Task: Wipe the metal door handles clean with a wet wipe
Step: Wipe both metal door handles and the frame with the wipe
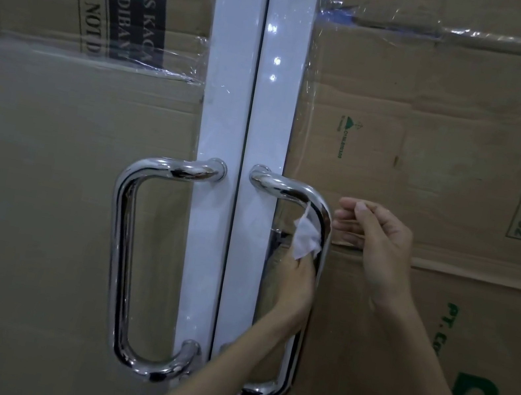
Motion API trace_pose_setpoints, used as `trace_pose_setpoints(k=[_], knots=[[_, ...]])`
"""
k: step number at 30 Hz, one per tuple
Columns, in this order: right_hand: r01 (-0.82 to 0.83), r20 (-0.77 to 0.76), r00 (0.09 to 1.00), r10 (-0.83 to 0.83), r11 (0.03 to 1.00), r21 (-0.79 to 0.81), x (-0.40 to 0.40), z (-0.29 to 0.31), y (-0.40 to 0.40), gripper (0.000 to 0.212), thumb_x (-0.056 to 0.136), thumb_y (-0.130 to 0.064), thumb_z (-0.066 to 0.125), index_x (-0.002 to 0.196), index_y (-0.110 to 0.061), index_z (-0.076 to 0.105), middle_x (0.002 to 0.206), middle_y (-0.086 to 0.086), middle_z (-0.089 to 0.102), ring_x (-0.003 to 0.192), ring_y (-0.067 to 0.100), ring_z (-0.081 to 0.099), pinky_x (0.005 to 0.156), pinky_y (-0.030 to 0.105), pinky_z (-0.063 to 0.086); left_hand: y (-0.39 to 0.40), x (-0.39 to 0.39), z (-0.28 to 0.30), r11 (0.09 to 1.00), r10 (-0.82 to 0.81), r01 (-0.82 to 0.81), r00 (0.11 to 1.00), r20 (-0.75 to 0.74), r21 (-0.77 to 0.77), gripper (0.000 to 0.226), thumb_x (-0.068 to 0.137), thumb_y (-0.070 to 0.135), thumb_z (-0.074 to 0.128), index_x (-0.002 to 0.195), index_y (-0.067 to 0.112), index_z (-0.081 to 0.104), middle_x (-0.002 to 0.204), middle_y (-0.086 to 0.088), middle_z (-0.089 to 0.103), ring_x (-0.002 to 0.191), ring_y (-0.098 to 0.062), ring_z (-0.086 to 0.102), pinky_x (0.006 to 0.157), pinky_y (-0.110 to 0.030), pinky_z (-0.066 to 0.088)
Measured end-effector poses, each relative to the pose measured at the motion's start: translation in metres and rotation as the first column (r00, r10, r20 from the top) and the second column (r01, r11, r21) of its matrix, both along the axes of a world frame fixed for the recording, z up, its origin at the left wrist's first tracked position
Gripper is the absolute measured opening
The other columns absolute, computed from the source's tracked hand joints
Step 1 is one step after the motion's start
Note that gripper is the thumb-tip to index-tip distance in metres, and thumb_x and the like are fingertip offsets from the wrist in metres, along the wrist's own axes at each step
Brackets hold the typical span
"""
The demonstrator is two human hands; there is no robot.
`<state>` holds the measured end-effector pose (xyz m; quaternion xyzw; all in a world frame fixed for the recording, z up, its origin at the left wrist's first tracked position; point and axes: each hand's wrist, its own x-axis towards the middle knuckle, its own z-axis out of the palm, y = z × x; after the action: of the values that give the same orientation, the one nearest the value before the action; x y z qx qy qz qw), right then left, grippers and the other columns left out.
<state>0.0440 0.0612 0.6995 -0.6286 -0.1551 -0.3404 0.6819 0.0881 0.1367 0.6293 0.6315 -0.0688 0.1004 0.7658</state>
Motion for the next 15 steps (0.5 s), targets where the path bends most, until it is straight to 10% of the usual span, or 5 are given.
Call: trace_pose_setpoints(k=[3, 9, 15], knots=[[0.007, -0.019, 1.000, -0.007, 1.000, 0.004, 0.006, -0.004, 0.001, 0.024, 0.097, -0.009, 0.046, 0.086, -0.013, 0.067, 0.076, 0.004, 0.066, 0.070, 0.014, 0.062, 0.063, 0.016, 0.051, 0.016, -0.006, -0.008, 0.980, 0.034, -0.054, 0.994, 0.104, 0.190, 0.033, 0.102, 0.027, 0.036, 0.084, 0.007, 0.056, 0.066, 0.000, 0.047, 0.066, -0.015, 0.046, 0.053, -0.023, 0.032], [0.024, 0.008, 1.000, -0.024, 1.000, 0.007, 0.009, -0.005, 0.004, 0.023, 0.096, -0.008, 0.046, 0.089, -0.010, 0.068, 0.077, 0.004, 0.067, 0.066, 0.006, 0.062, 0.063, 0.017, 0.051, -0.006, -0.008, 0.013, 0.970, 0.116, -0.179, 0.937, 0.330, 0.166, 0.041, 0.098, 0.052, 0.030, 0.134, 0.039, 0.044, 0.115, 0.006, 0.066, 0.103, -0.010, 0.063, 0.087, -0.036, 0.053], [0.095, 0.025, 0.995, -0.095, 0.995, 0.001, 0.002, -0.006, -0.010, 0.024, 0.096, -0.010, 0.048, 0.084, -0.018, 0.067, 0.077, 0.001, 0.066, 0.061, 0.002, 0.059, 0.057, 0.013, 0.047, 0.052, -0.001, -0.028, 0.751, 0.019, -0.375, 0.835, 0.550, 0.544, 0.043, 0.096, 0.047, 0.040, 0.078, 0.014, 0.061, 0.060, -0.002, 0.055, 0.057, -0.018, 0.050, 0.068, -0.027, 0.037]])
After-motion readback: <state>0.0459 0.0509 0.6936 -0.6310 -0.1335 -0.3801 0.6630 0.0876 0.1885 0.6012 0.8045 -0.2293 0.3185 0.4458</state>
